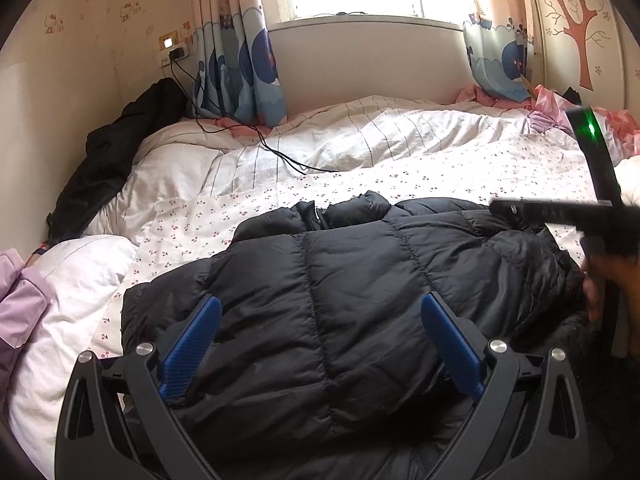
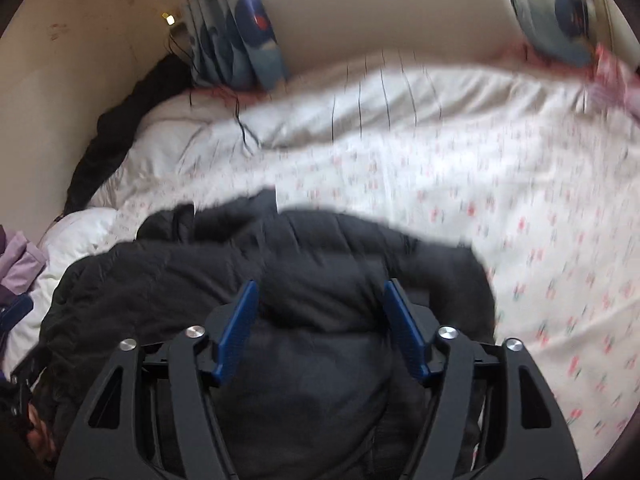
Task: Fold large clothes
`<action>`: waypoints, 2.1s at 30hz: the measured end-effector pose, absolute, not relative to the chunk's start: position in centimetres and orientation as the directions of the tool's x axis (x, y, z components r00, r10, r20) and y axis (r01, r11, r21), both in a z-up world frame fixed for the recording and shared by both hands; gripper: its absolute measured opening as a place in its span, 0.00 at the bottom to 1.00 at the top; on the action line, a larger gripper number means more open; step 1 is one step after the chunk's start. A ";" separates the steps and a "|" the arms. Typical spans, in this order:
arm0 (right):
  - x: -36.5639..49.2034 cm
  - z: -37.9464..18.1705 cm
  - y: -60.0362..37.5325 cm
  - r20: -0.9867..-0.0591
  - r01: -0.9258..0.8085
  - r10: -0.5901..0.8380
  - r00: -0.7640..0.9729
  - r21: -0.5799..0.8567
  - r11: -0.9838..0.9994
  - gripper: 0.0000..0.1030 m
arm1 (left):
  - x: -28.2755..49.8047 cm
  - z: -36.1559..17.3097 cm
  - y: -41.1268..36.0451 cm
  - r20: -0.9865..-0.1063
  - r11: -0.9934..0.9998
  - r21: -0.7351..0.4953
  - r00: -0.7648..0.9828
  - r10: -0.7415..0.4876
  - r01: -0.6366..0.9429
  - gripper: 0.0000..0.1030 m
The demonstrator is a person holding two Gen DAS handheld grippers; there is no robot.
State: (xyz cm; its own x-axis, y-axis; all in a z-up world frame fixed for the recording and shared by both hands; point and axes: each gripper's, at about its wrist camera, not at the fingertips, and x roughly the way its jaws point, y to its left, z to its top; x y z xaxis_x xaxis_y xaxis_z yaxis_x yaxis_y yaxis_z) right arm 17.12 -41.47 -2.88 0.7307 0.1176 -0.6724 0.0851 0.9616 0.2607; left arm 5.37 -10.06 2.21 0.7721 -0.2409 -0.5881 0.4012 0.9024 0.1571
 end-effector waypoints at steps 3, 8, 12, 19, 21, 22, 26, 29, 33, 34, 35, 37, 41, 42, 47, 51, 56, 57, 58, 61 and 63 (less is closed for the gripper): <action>19.7 -5.0 -41.7 -0.744 0.114 0.087 0.662 0.214 0.970 0.66 | 5.4 2.1 -10.2 -0.590 0.900 0.164 0.771 -0.239 0.404 0.93; 21.0 -8.2 -43.2 -0.802 0.158 0.108 0.588 0.244 0.957 0.66 | 5.3 2.2 -10.1 -0.585 0.900 0.164 0.775 -0.241 0.404 0.93; 18.7 -5.4 -42.8 -0.744 0.136 0.101 0.660 0.251 0.958 0.66 | 5.5 2.2 -10.0 -0.588 0.900 0.162 0.772 -0.241 0.404 0.93; 16.3 -8.8 -43.4 -0.815 0.110 0.125 0.566 0.224 0.968 0.73 | 7.0 1.0 -8.8 -0.660 0.918 0.070 0.708 -0.251 0.390 0.93; 16.1 -8.1 -43.7 -0.812 0.130 0.131 0.569 0.246 0.961 0.72 | 8.5 -0.8 -8.1 -0.733 0.928 0.020 0.636 -0.240 0.373 0.93; 15.7 -7.3 -43.7 -0.800 0.127 0.130 0.585 0.249 0.960 0.72 | 9.3 -1.9 -7.5 -0.765 0.934 -0.008 0.599 -0.235 0.357 0.93; 12.6 -4.0 -44.3 -0.739 0.118 0.108 0.665 0.246 0.962 0.72 | 10.1 -1.7 -5.2 -0.761 0.948 -0.119 0.586 -0.278 0.295 0.93; 12.9 -5.6 -45.2 -0.811 0.140 0.070 0.581 0.184 0.973 0.72 | 9.4 0.3 -3.7 -0.690 0.953 -0.144 0.664 -0.290 0.267 0.93; 11.9 -4.8 -46.9 -0.743 0.128 0.144 0.654 0.297 0.946 0.73 | 10.2 0.7 -1.7 -0.684 0.973 -0.125 0.694 -0.227 0.195 0.93; 12.0 -4.2 -46.8 -0.724 0.115 0.141 0.676 0.293 0.949 0.73 | 10.9 0.4 -1.2 -0.700 0.975 -0.135 0.680 -0.218 0.174 0.93; 12.1 -3.3 -46.4 -0.695 0.094 0.131 0.707 0.275 0.957 0.73 | 11.6 -0.4 -0.4 -0.724 0.979 -0.150 0.658 -0.205 0.140 0.93; 13.0 -2.7 -45.5 -0.678 0.050 0.131 0.723 0.240 0.970 0.73 | 12.6 -1.8 0.7 -0.762 0.980 -0.176 0.618 -0.195 0.092 0.93; 17.7 -8.0 -44.1 -0.854 0.046 0.048 0.518 0.084 0.995 0.81 | 13.1 -3.2 0.4 -0.792 0.982 -0.167 0.581 -0.189 0.091 0.93; 18.3 -9.6 -44.9 -0.875 0.069 0.095 0.475 0.144 0.987 0.87 | 13.1 -3.5 -0.2 -0.799 0.983 -0.148 0.573 -0.183 0.107 0.93; 14.6 -6.7 -47.4 -0.820 0.109 0.188 0.541 0.291 0.951 0.86 | 13.5 -4.4 -1.3 -0.823 0.987 -0.072 0.551 -0.140 0.144 0.93; 6.1 -5.3 -50.8 -0.765 0.120 0.360 0.535 0.490 0.863 0.87 | 13.0 -1.9 1.3 -0.790 0.959 -0.249 0.544 -0.282 0.135 0.93; -6.5 -8.2 -54.2 -0.682 0.173 0.578 0.447 0.700 0.693 0.87 | 7.3 2.9 8.0 -0.720 0.939 -0.322 0.612 -0.328 0.125 0.93; -8.8 -8.4 -54.4 -0.655 0.169 0.604 0.454 0.729 0.663 0.87 | 6.1 3.0 9.4 -0.730 0.944 -0.308 0.606 -0.316 0.121 0.93; -9.8 -8.5 -54.7 -0.623 0.162 0.632 0.461 0.759 0.630 0.87 | 4.5 2.8 11.2 -0.753 0.950 -0.290 0.585 -0.301 0.115 0.93; -13.4 -8.5 -54.8 -0.542 0.138 0.700 0.466 0.826 0.547 0.87 | 1.2 1.9 14.5 -0.815 0.967 -0.242 0.523 -0.247 0.080 0.93; -14.6 -8.6 -53.6 -0.501 0.108 0.749 0.433 0.854 0.509 0.87 | -1.6 0.7 16.2 -0.846 0.963 -0.257 0.463 -0.264 0.079 0.93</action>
